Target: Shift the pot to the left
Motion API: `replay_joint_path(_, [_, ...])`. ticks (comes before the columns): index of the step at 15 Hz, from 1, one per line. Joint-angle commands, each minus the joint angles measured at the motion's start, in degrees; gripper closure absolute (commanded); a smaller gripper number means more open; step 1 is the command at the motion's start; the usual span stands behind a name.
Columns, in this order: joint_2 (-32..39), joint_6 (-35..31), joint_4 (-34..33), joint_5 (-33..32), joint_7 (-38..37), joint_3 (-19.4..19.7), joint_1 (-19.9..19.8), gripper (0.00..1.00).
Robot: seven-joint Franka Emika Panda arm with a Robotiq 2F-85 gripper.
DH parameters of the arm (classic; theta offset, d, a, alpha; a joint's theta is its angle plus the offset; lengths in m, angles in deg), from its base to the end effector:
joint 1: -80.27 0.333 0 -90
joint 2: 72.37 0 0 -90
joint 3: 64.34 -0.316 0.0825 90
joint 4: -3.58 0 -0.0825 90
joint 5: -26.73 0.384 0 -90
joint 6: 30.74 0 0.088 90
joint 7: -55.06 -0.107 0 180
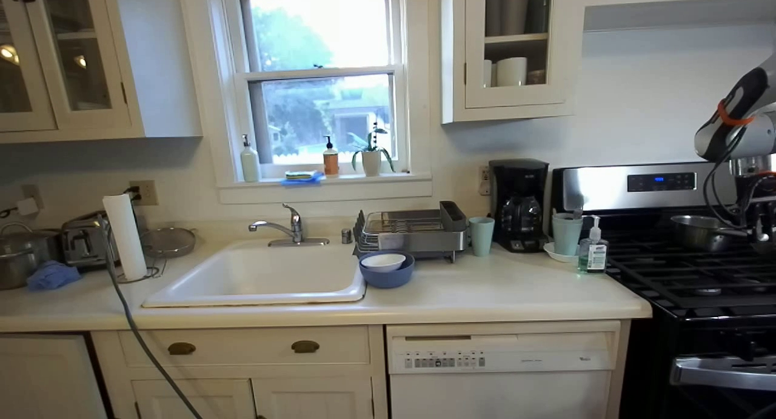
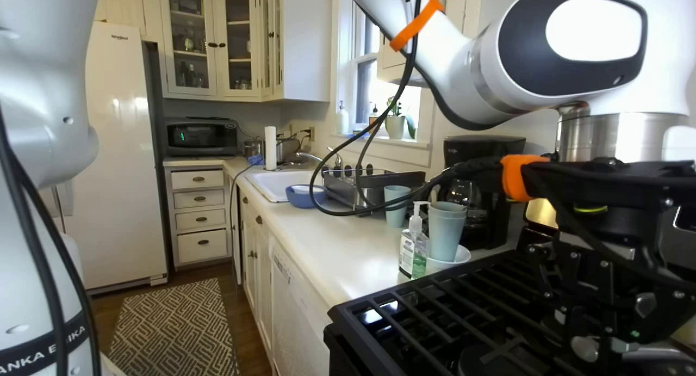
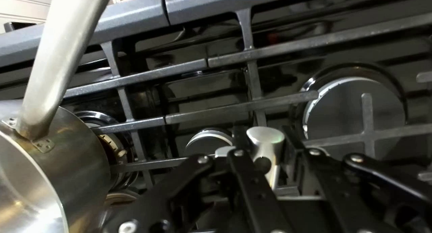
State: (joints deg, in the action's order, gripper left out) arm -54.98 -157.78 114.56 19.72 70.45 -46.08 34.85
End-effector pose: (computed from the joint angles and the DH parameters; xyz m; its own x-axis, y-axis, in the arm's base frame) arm 0.2752 -0.5457 0.3366 0.7222 -0.6883 -0.0687 -0.6701 -0.7208 0.1774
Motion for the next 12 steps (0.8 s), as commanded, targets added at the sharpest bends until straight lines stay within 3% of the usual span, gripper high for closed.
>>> replay_joint_path(1, [-6.11, -1.99, 7.89, -1.47, 6.96, 0.97, 0.97, 0.93])
replay_joint_path(5, [-8.99, -0.24, 10.93, -0.69, 14.45, 0.94, 1.00, 0.93])
replay_joint_path(7, [-9.61, 0.93, 11.51, -2.14, 14.14, 1.40, 1.73, 0.93])
replay_joint_path(8, [-6.64, -0.53, 8.44, -0.50, 12.65, 1.69, 1.29, 0.71])
replay_joint_path(12, [-7.49, -0.19, 9.49, -1.11, 12.79, 1.87, 1.91, 0.71])
